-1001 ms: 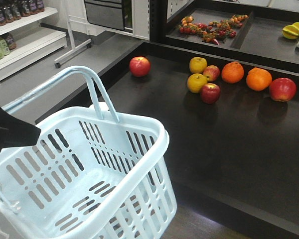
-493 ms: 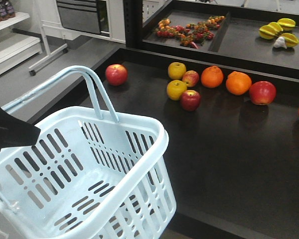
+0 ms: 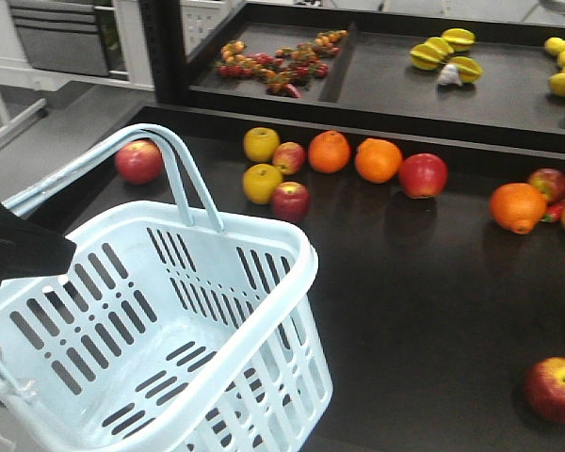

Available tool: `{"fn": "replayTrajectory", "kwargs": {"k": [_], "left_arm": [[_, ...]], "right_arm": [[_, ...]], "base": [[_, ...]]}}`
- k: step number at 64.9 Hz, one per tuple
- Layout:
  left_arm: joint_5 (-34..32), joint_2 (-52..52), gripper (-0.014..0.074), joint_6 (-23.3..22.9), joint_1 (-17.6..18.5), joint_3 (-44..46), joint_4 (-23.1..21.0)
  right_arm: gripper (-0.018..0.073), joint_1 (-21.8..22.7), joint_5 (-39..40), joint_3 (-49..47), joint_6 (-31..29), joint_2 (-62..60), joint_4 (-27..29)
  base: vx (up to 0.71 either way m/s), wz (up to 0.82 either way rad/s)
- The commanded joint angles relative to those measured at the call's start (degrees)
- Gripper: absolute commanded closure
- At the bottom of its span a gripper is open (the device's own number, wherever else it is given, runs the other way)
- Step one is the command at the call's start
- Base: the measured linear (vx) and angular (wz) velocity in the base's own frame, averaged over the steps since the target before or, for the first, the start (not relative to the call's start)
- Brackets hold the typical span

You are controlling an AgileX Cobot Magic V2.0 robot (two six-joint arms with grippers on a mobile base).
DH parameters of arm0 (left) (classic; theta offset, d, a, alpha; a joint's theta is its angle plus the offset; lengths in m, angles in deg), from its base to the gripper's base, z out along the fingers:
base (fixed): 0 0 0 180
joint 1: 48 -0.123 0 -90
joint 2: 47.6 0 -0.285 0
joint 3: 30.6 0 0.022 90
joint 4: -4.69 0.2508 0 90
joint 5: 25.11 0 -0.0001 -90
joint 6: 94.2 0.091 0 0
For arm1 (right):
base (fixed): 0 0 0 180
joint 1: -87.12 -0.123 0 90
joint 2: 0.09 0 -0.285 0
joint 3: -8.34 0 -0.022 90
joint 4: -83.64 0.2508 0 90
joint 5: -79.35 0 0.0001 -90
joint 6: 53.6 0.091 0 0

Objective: Pick three apples into basket with both arms
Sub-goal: 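Drive the base up to the black table with red apples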

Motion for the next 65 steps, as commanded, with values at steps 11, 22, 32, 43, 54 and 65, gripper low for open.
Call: {"fn": "replayTrajectory", "kwargs": {"k": [11, 22, 32, 43, 54, 65], "left_arm": [[-3.43, 0.89, 0.0604, -0.70, 0.12, 1.37, -2.80], [-3.43, 0.89, 0.0604, -0.70, 0.12, 1.37, -2.80], [-3.43, 0.89, 0.0604, -0.70, 0.12, 1.37, -2.80], [-3.43, 0.89, 0.0604, -0.70, 0.12, 1.37, -2.80], [-3.43, 0.89, 0.0604, -0.70, 0.12, 1.37, -2.80], [-3.43, 0.89, 0.0604, -0.70, 0.12, 1.37, -2.80]], "right_arm": [[0.0564, 0.40, 4.15, 0.62, -0.12, -0.60, -0.30], [0.0564, 0.40, 4.15, 0.62, -0.12, -0.60, -0.30], [0.0564, 0.40, 4.15, 0.62, -0.12, -0.60, -0.30], [0.0564, 0.40, 4.15, 0.62, -0.12, -0.60, -0.30], [0.0564, 0.40, 4.15, 0.62, -0.12, -0.60, -0.30], [0.0564, 0.40, 4.15, 0.62, -0.12, -0.60, -0.30]], "base": [[0.10, -0.36], [0.09, -0.34], [0.07, -0.27], [0.06, -0.21], [0.05, -0.18], [0.05, -0.17]]}}
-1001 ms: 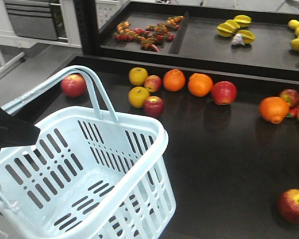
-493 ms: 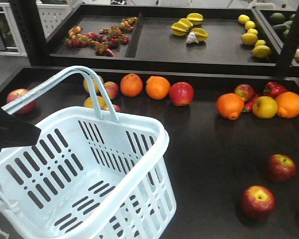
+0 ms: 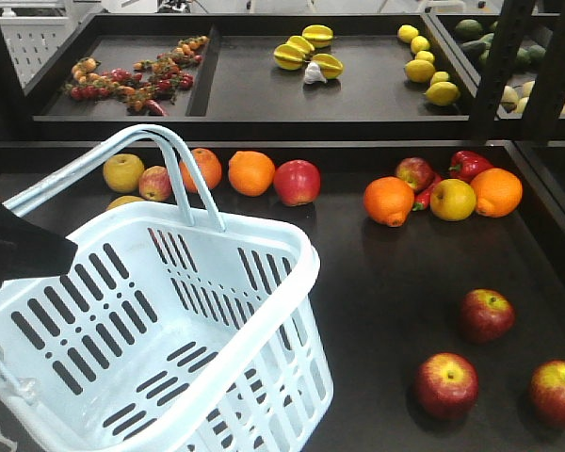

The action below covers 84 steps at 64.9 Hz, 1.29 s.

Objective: Pick three apples into basket with both arms
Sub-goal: 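Drive the base up to the black table with red apples, then lower the light-blue basket onto the table with the left gripper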

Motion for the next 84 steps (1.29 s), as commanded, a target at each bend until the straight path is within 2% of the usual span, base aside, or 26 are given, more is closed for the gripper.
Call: {"fn": "replayTrajectory", "kwargs": {"k": [1, 84], "left_arm": [[-3.43, 0.89, 0.0604, -0.68, 0.12, 1.37, -2.80], [-3.43, 0.89, 0.0604, -0.68, 0.12, 1.37, -2.80]], "right_arm": [[0.0564, 0.40, 4.15, 0.62, -0.12, -0.60, -0.30], [0.0564, 0.40, 4.15, 0.62, -0.12, -0.60, -0.30]], "base": [[0.05, -0.15], [0.01, -0.02]]}}
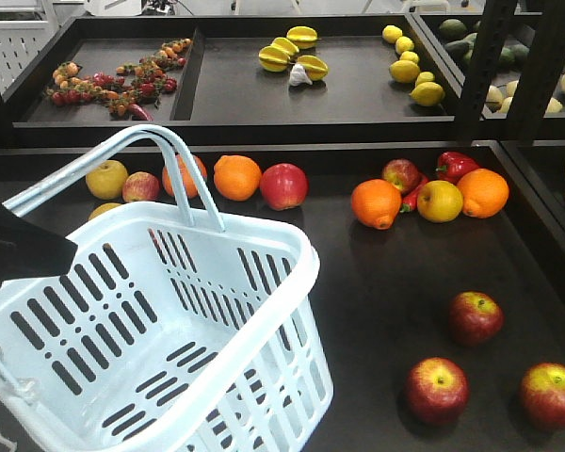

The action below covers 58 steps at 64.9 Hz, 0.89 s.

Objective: Pick three apples into basket with both arms
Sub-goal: 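Lower the light-blue basket onto the table with the left gripper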

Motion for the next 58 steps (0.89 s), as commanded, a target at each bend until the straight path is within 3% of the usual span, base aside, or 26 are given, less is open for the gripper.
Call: {"fn": "replayTrajectory", "kwargs": {"k": [1, 44, 51, 58], "left_arm": [[-3.43, 0.89, 0.0604, -0.68, 0.12, 1.37, -2.80], [-4.93, 0.83, 0.0604, -0.22, 0.12, 1.37, -2.80], [-6.66, 0.18, 0.0604, 3.18, 0.12, 1.37, -2.96], [-8.42, -1.97, 0.0604, 9.98, 0.12, 1.39, -4.56]], "right_arm": [[0.0564, 0.40, 4.15, 0.62, -0.12, -0.60, -0.30], [0.0564, 0.40, 4.15, 0.62, -0.12, -0.60, -0.30], [0.0564, 0.40, 4.15, 0.62, -0.12, -0.60, -0.30], [0.0564, 0.40, 4.15, 0.62, -0.12, -0.60, -0.30]], "base": [[0.00, 0.00], [0.00, 0.00], [0.00, 0.00], [0.00, 0.00]]}}
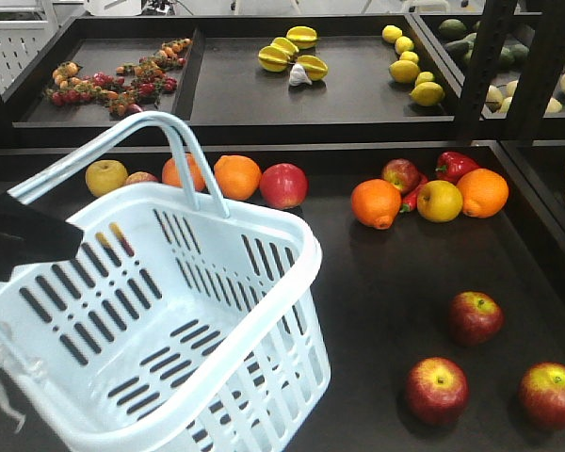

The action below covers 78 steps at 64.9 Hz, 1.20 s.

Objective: Pick three apples into basket with both arms
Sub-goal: 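Lower the light-blue basket onto the table with the left gripper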

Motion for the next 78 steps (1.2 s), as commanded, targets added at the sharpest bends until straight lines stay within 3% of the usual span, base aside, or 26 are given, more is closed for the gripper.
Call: {"fn": "replayTrajectory", "kwargs": {"k": [1, 14, 24, 44, 57, 78], "left_arm": [[-5.72, -1.44, 0.0604, 6.38, 0.12, 1.39, -4.52], [-7.42, -8.54, 0.0604, 29.68, 0.12, 2.12, -10.25], [-8.19, -16.14, 0.0604, 38.70, 0.12, 6.87, -10.15], [-6.47, -34.99, 0.0604, 47.02, 0.12, 23.03, -12.35], [-0.76, -47.04, 0.0604, 53.32, 0.12, 31.74, -15.39], [1.63, -57.11, 0.0604, 58.50, 0.12, 38.13, -20.59]], "right_arm": [[0.0564, 0.40, 4.15, 0.62, -0.12, -0.60, -0.30], [0.0564, 0.40, 4.15, 0.62, -0.12, -0.60, -0.30], [0.0564, 0.40, 4.20, 0.62, -0.12, -0.60, -0.30], [0.0564, 0.40, 4.13, 0.62, -0.12, -0.60, -0.30], [0.0564, 0.40, 4.13, 0.62, -0.12, -0.60, -0.30], [0.0564, 0.40, 4.18, 0.62, -0.12, -0.60, -0.30]], "base": [[0.00, 0.00], [0.00, 0.00], [0.00, 0.00], [0.00, 0.00], [0.00, 0.00], [0.00, 0.00]]}}
